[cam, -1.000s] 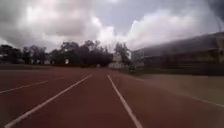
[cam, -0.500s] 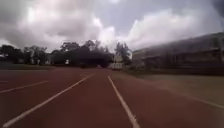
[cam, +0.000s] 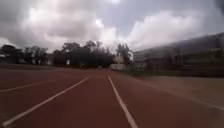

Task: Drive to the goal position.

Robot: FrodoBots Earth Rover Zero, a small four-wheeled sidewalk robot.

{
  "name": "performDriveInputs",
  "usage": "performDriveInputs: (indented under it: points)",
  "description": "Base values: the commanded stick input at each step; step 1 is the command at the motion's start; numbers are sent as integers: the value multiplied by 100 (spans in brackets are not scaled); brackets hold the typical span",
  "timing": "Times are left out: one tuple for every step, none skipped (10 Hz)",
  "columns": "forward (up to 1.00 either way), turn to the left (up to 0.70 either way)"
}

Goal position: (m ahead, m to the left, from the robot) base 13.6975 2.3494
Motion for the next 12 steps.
performDriveInputs:
  points:
    - [70, 0]
    - [70, 0]
    - [70, 0]
    - [70, 0]
    - [70, 0]
    - [70, 0]
    - [70, 0]
    - [70, 0]
    - [70, 0]
    - [70, 0]
    - [70, 0]
    - [70, 0]
